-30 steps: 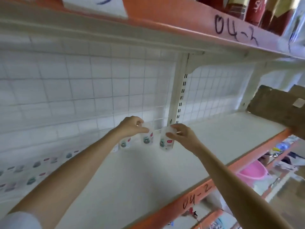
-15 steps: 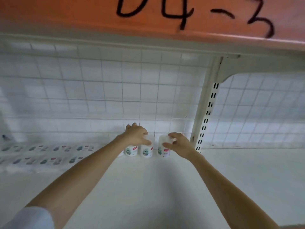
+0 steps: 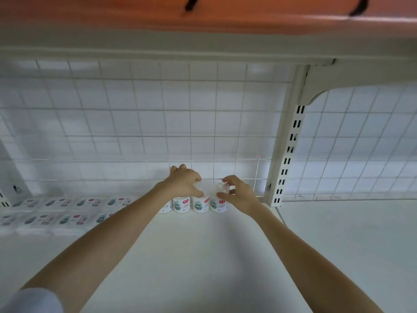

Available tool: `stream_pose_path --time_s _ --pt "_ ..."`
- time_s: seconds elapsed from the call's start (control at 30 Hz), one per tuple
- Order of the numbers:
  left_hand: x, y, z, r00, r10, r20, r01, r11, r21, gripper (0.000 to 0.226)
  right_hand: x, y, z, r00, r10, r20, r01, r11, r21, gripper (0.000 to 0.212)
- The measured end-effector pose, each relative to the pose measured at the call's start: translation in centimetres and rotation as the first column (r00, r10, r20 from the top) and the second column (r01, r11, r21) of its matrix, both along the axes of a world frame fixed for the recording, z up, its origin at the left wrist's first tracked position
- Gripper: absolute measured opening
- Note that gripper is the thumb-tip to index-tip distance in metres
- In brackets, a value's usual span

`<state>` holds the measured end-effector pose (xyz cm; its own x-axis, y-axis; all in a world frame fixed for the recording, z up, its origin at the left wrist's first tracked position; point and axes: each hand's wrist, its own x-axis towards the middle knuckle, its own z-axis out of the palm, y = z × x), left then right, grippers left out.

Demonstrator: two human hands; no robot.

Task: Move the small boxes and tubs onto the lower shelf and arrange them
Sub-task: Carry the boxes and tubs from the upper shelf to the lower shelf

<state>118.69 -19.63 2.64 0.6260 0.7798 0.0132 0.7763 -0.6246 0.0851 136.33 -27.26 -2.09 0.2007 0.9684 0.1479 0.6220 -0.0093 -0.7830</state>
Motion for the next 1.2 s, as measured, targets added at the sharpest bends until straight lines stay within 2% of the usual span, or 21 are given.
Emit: stream_pose_path --time_s 0.13,0.27,0.47,0.63,0.73,0.97,1.1,1.2 --pt "0.1 -0.1 0.1 1.0 -0.002 -0.026 0.003 1.0 0.02 0.04 -0.2 0.5 -0.1 0.999 -0.008 0.044 0.007 1.0 0.03 0.034" --pt "0.4 -0.1 0.2 0.998 -0.006 -0.064 0.009 0.999 0.049 0.057 -0.3 0.8 -0.1 0.998 -0.013 0.062 0.011 1.0 0.029 0.03" --pt "0.6 0.2 0.5 0.996 -0.022 -0.086 0.029 0.997 0.074 0.056 -0.3 0.7 -0.3 0.997 -0.013 0.075 0.011 1.0 0.029 0.032" --pt "0.8 0.3 0.0 0.996 -0.026 -0.086 0.035 0.994 0.102 0.048 -0.3 0.7 -0.6 0.997 -0.022 0.077 0.02 0.999 0.031 0.032" --pt "0.6 0.3 -0.4 0.998 -0.018 -0.059 0.025 0.993 0.118 0.036 -0.5 0.7 -0.6 0.996 -0.021 0.082 0.019 1.0 0.025 0.032" --pt "-0.8 -0.5 -0.3 0.998 -0.025 0.052 0.018 0.991 0.13 0.068 -0.6 -0.9 0.2 0.99 0.011 0.14 -0.006 0.999 -0.039 0.059" --pt "-3.7 -1.5 0.2 0.982 -0.058 0.18 0.025 0.984 0.178 0.056 -0.8 -4.4 1.2 0.945 -0.064 0.322 0.057 0.998 0.03 0.054" --pt "-6.5 -3.2 -0.4 0.94 -0.142 0.31 0.06 0.964 0.259 0.041 -1.2 -8.3 1.1 0.838 -0.127 0.531 0.1 0.992 0.081 0.045"
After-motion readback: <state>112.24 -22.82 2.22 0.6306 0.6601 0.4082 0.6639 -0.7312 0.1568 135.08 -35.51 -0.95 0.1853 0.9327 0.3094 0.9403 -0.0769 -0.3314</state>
